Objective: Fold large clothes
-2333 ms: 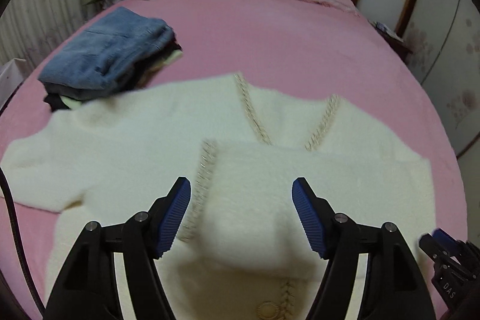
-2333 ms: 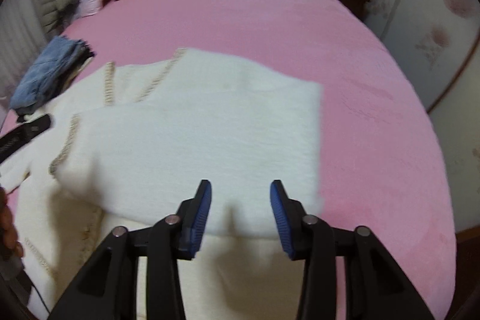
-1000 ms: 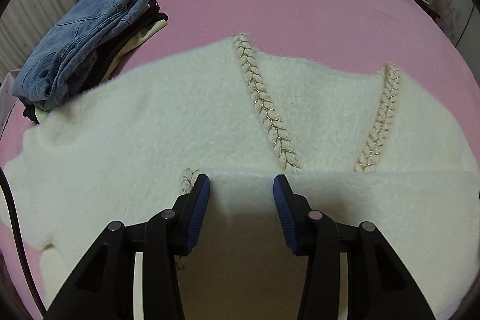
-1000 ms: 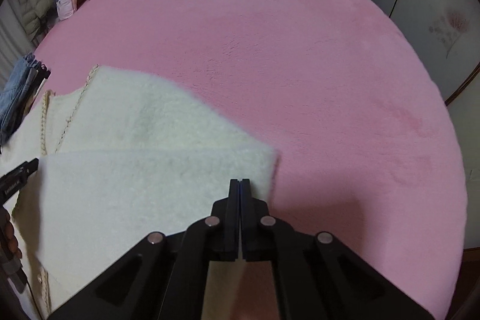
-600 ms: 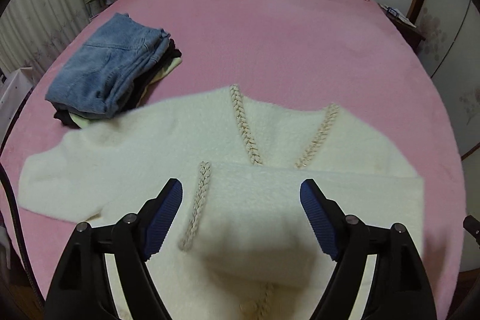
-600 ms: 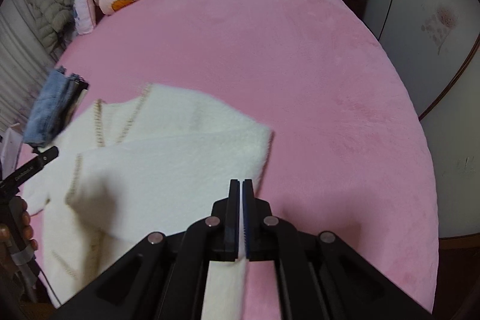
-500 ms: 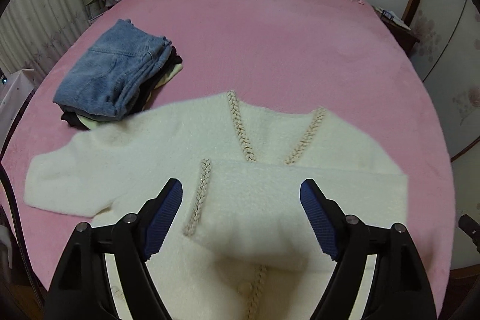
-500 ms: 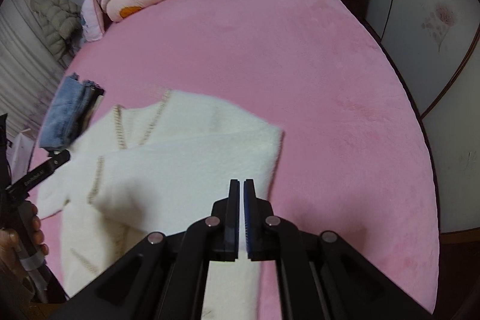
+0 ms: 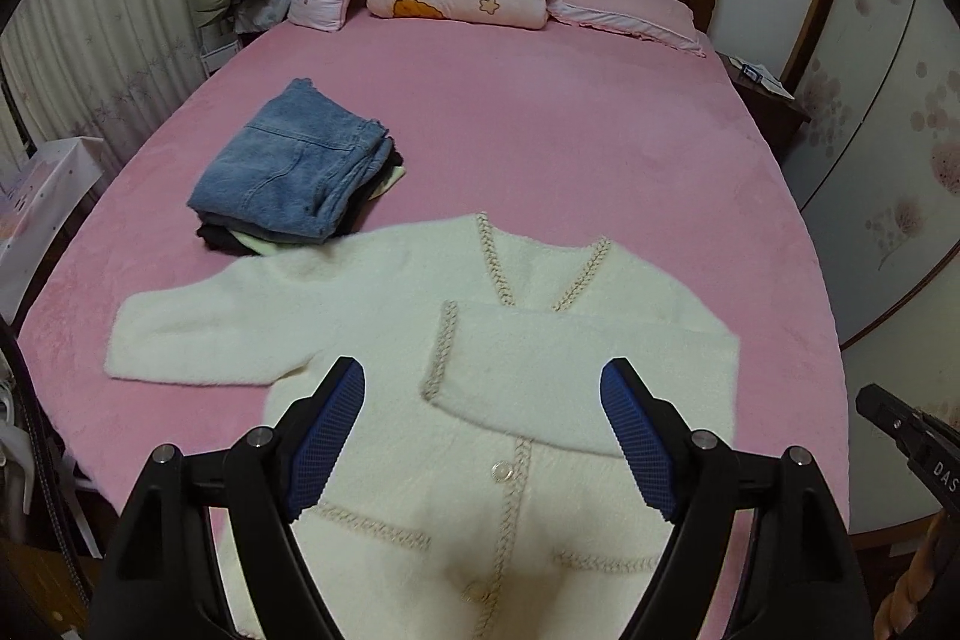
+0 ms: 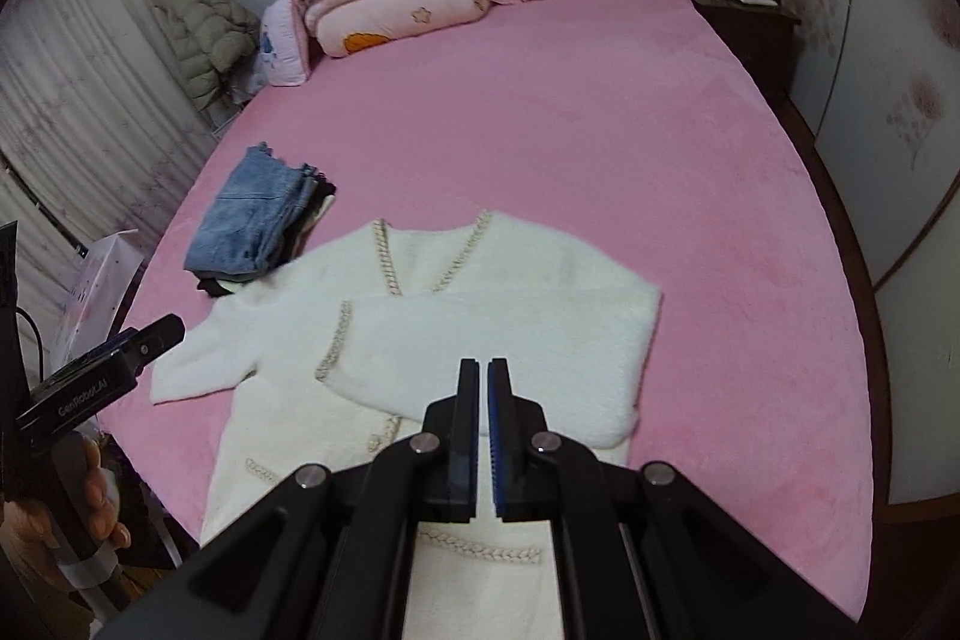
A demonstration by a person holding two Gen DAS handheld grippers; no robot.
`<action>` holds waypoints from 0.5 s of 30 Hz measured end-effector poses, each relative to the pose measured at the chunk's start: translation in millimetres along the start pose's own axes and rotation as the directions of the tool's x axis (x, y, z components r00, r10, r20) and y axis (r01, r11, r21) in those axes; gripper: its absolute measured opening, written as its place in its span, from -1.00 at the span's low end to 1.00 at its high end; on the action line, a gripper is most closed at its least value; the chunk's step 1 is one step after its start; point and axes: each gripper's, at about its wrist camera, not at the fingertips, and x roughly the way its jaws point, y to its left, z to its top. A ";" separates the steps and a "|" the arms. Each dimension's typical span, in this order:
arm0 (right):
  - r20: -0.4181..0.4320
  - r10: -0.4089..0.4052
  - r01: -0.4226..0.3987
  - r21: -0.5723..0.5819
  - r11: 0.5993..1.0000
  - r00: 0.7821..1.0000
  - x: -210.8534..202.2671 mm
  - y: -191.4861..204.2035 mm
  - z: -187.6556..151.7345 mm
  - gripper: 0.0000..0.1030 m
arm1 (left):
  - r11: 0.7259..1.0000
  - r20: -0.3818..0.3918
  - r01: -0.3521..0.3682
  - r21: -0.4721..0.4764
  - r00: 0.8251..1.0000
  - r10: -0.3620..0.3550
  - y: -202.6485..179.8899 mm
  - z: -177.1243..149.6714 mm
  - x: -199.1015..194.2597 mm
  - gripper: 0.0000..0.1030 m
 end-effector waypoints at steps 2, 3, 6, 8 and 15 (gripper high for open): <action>0.006 0.020 -0.020 -0.016 1.000 1.000 -5.1 11.7 -3.0 -0.95 | 1.000 0.006 -0.001 -0.013 1.000 0.001 12.6 -5.1 -13.9 0.56; 0.005 0.027 -0.027 -0.021 0.999 1.000 -7.0 16.3 -4.9 -0.95 | 1.000 0.008 0.001 -0.017 1.000 -0.001 19.0 -6.8 -17.7 0.57; 0.005 0.039 -0.039 -0.039 0.998 0.999 -8.8 34.1 -9.8 -0.95 | 0.999 0.015 0.014 -0.049 1.000 -0.013 47.1 -12.9 -27.0 0.60; 0.017 0.039 -0.038 -0.048 0.998 0.999 -13.4 46.8 -12.5 -0.95 | 0.997 0.016 0.030 -0.075 0.999 -0.029 70.5 -15.3 -27.2 0.60; 0.059 0.015 -0.012 -0.057 0.998 0.998 -13.8 110.3 -19.8 -0.95 | 0.997 0.020 0.029 -0.077 0.999 -0.027 178.9 -13.2 -10.0 0.60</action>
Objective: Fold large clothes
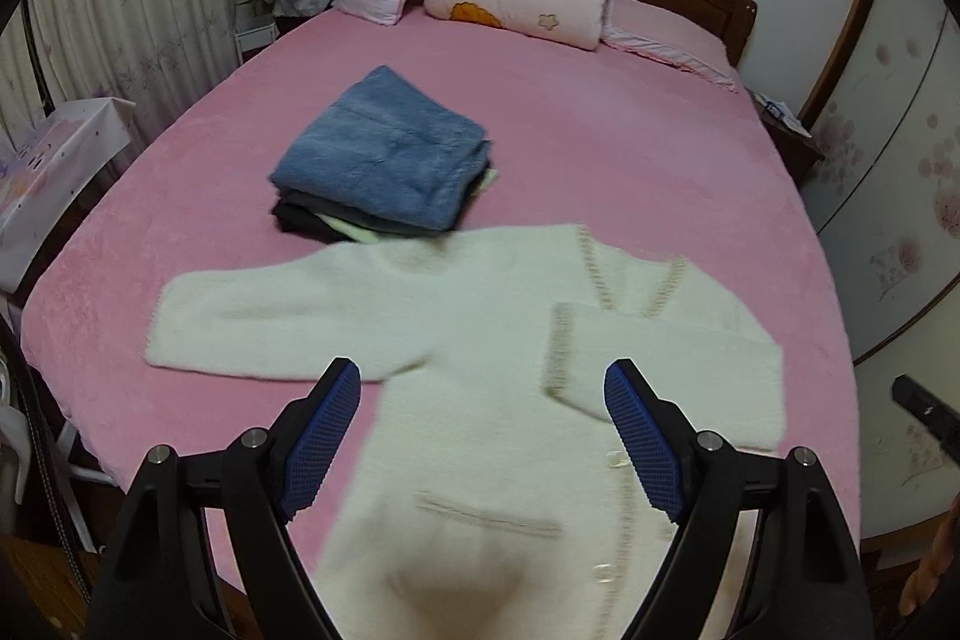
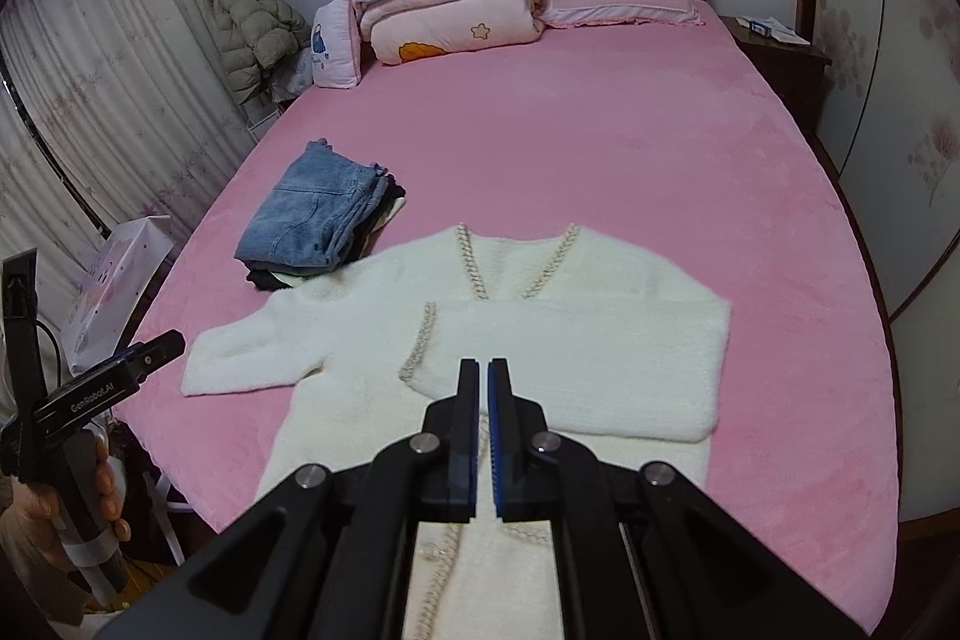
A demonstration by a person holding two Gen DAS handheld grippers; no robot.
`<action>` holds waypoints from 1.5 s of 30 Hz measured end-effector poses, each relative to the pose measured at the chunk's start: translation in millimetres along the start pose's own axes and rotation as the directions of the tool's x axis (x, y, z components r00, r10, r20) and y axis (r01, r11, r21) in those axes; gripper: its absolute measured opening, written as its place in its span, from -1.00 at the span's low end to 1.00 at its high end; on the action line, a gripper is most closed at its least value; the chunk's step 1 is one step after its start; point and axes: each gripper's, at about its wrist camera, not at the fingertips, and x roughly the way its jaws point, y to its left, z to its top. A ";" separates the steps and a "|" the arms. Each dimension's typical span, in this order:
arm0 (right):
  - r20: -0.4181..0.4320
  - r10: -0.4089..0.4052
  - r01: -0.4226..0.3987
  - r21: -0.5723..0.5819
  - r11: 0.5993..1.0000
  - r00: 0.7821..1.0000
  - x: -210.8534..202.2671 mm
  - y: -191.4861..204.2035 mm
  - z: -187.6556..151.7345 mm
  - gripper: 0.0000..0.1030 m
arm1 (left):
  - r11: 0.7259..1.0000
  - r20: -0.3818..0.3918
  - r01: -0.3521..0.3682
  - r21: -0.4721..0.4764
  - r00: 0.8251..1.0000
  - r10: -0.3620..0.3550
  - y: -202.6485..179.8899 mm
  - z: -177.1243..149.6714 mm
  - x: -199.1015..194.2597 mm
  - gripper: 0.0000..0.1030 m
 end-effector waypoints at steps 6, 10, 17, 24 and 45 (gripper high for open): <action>-0.005 -0.054 0.054 0.098 0.994 0.999 41.0 78.1 1.7 -0.95 | 0.999 -0.001 -0.033 -0.029 0.999 0.033 133.2 17.2 35.7 0.60; -0.023 -0.091 0.093 0.110 0.990 0.996 86.4 146.1 0.6 -0.95 | 0.997 -0.034 -0.063 -0.037 0.998 0.062 207.6 17.0 69.9 0.60; -0.179 -0.067 0.061 -0.039 0.997 0.982 167.5 259.3 -8.9 -0.95 | 0.966 -0.181 -0.120 -0.227 0.980 0.079 328.8 -15.2 151.5 0.60; -0.288 -0.045 0.005 -0.139 0.990 0.956 232.2 320.2 -29.2 -0.95 | 0.863 -0.285 -0.099 -0.495 0.957 -0.053 387.1 -67.8 223.0 0.60; -0.339 -0.087 0.088 -0.013 0.996 0.937 294.1 312.4 -36.5 -0.95 | 0.885 -0.097 -0.040 -0.464 0.995 -0.006 365.4 -8.3 232.1 -0.71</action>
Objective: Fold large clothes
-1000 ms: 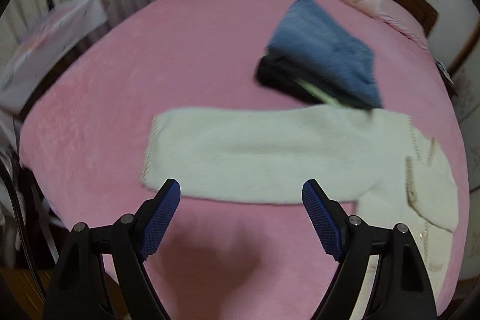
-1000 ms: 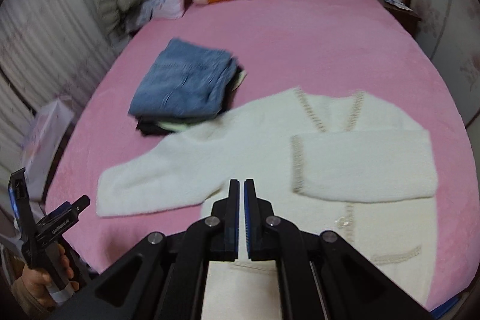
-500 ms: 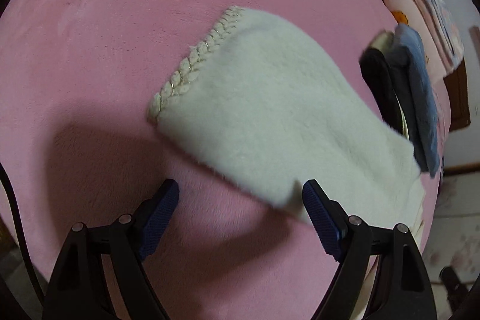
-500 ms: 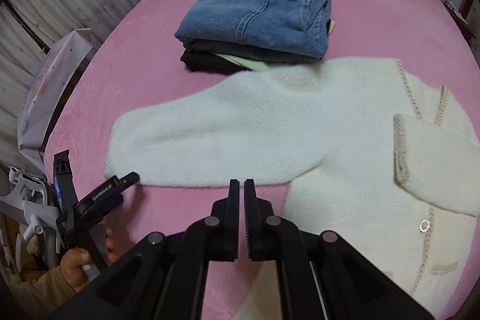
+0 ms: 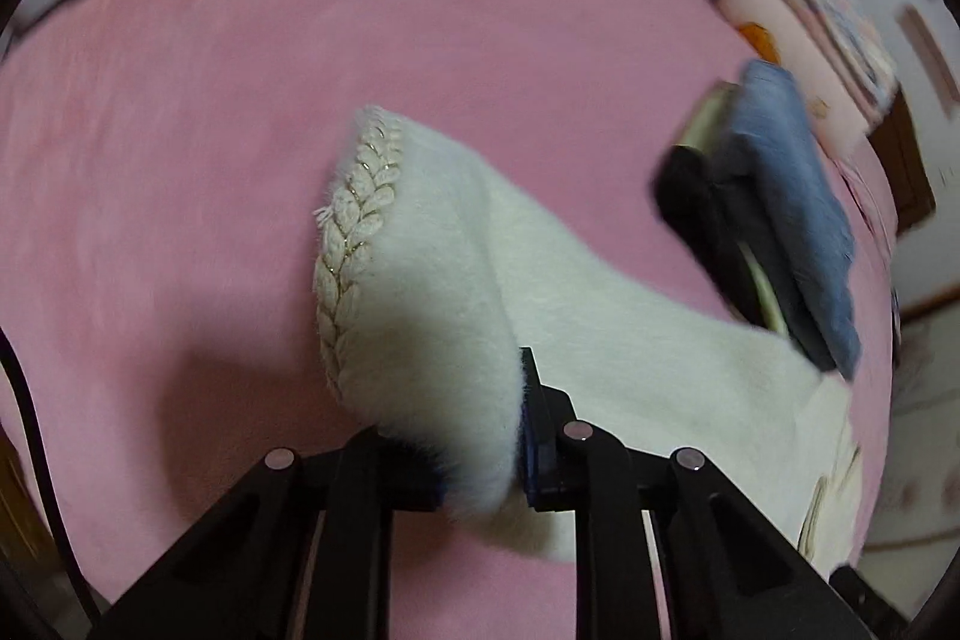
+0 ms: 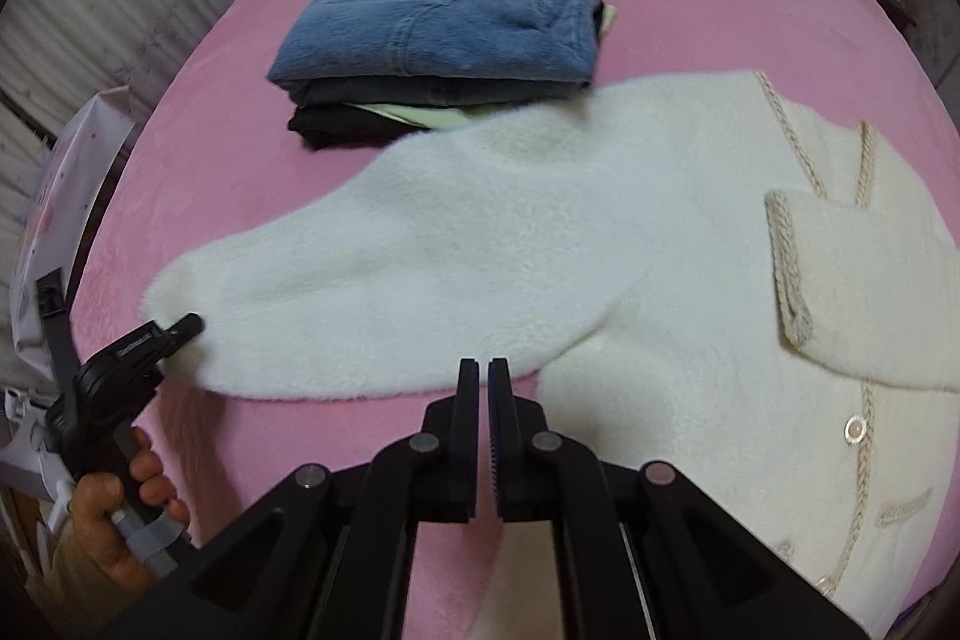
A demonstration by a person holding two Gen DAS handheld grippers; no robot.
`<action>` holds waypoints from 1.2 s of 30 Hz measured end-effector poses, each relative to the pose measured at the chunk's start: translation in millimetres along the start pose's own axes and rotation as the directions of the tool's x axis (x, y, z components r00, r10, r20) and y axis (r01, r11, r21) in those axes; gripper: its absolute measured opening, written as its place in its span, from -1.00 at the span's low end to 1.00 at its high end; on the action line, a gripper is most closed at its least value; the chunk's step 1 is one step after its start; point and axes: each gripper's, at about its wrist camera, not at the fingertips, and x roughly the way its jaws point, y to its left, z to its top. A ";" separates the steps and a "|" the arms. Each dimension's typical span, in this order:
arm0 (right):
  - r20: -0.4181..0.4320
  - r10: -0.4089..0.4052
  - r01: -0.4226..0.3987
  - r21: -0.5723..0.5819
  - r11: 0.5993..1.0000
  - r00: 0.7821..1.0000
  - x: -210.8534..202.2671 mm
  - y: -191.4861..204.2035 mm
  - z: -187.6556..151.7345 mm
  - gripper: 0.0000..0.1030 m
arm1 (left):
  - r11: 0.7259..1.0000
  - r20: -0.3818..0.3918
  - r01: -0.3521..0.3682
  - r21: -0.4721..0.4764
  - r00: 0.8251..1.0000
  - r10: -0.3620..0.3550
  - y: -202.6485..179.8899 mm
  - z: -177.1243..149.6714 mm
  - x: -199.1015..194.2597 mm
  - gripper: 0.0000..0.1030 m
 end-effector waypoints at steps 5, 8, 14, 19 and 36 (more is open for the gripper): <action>0.019 0.008 -0.009 0.073 0.997 1.000 -8.1 -30.4 -6.9 -0.95 | 0.964 0.081 0.110 0.241 0.988 -0.133 -80.7 -8.6 -62.7 -0.71; 0.046 0.007 -0.013 0.128 0.992 0.999 -20.0 -58.9 -11.3 -0.95 | 0.906 0.087 0.196 0.374 0.966 -0.245 -142.4 -22.4 -93.1 -0.71; 0.121 -0.069 0.037 0.249 0.968 0.990 -52.5 -144.6 -25.4 -0.95 | 0.737 -0.021 0.376 0.562 0.897 -0.442 -279.8 -82.0 -106.1 -0.71; 0.130 -0.134 0.079 0.361 0.929 0.982 -67.2 -231.4 -48.6 -0.94 | 0.648 -0.116 0.392 0.653 0.897 -0.425 -367.1 -152.2 -56.7 -0.68; 0.124 -0.034 -0.008 0.322 0.947 0.992 -53.5 -311.8 -66.7 -0.39 | 0.736 -0.184 0.265 0.623 0.964 -0.191 -350.4 -205.2 -5.3 0.22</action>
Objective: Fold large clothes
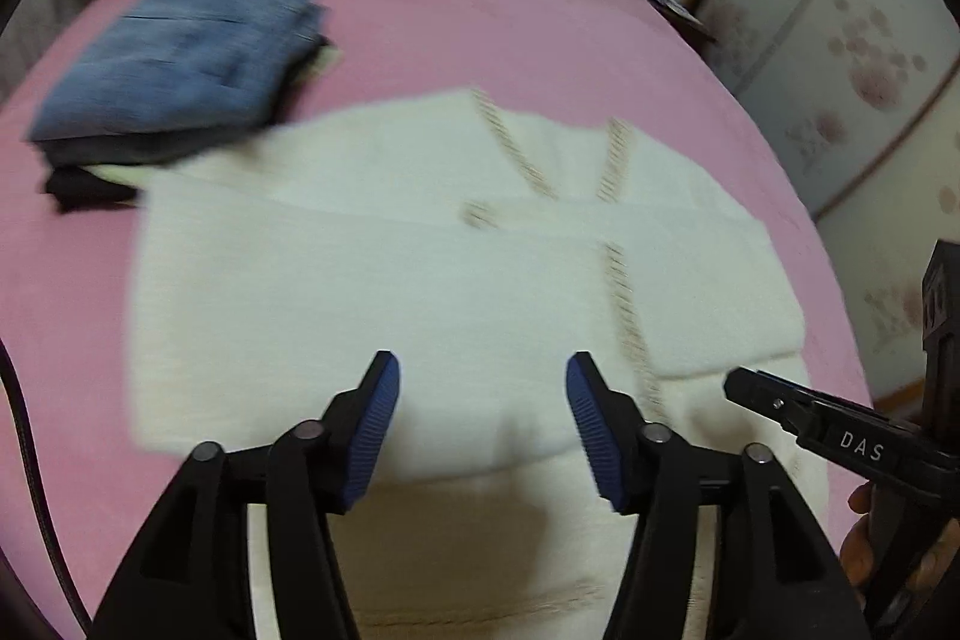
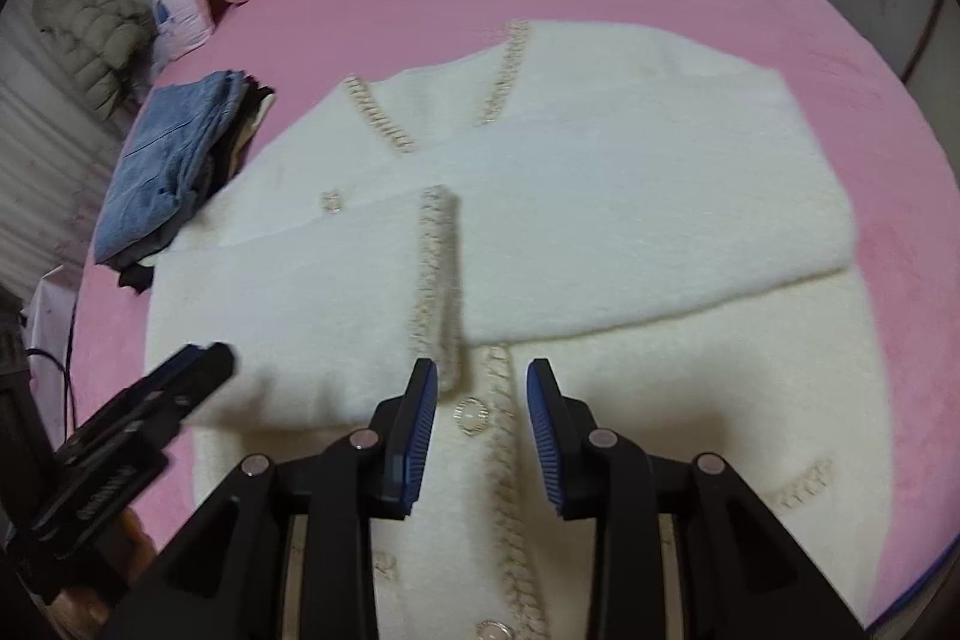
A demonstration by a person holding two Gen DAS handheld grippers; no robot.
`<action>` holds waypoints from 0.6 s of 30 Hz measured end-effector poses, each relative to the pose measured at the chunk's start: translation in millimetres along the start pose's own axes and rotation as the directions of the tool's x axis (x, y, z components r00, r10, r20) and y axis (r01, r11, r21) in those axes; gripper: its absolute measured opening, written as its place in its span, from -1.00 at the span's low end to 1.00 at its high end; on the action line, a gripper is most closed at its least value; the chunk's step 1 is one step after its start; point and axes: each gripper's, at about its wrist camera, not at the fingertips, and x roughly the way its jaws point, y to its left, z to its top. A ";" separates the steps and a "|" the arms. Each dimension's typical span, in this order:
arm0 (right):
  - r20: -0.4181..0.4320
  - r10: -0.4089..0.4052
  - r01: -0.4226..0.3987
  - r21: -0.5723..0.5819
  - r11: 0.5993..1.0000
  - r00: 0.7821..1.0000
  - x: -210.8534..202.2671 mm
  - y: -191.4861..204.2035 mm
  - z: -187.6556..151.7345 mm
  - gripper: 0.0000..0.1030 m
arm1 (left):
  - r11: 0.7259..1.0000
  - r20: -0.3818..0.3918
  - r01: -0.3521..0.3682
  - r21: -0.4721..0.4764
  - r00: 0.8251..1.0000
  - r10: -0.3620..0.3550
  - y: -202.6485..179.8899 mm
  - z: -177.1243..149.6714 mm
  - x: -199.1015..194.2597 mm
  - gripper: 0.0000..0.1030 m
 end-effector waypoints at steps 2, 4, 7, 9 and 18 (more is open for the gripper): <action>-0.017 0.032 -0.032 -0.015 0.999 0.999 9.4 6.4 3.2 -0.40 | 0.995 0.048 -0.085 -0.054 0.995 0.088 29.6 -1.2 -18.2 0.33; -0.036 0.054 -0.055 -0.028 0.998 0.998 21.6 12.2 7.7 -0.40 | 0.986 0.053 -0.144 -0.085 0.987 0.149 56.6 -4.7 -26.4 0.34; -0.035 0.051 -0.053 -0.062 0.997 0.998 40.0 19.4 15.4 -0.40 | 0.964 0.022 -0.239 -0.116 0.970 0.243 92.3 -20.2 -22.8 0.34; -0.030 0.043 -0.045 -0.092 0.995 0.999 51.6 22.9 21.4 -0.40 | 0.954 -0.003 -0.271 -0.130 0.962 0.273 108.8 -30.0 -18.4 0.34; -0.074 0.042 -0.049 -0.097 0.994 0.996 106.3 18.5 47.8 -0.40 | 0.940 -0.047 -0.317 -0.127 0.948 0.314 114.3 -52.2 12.8 0.34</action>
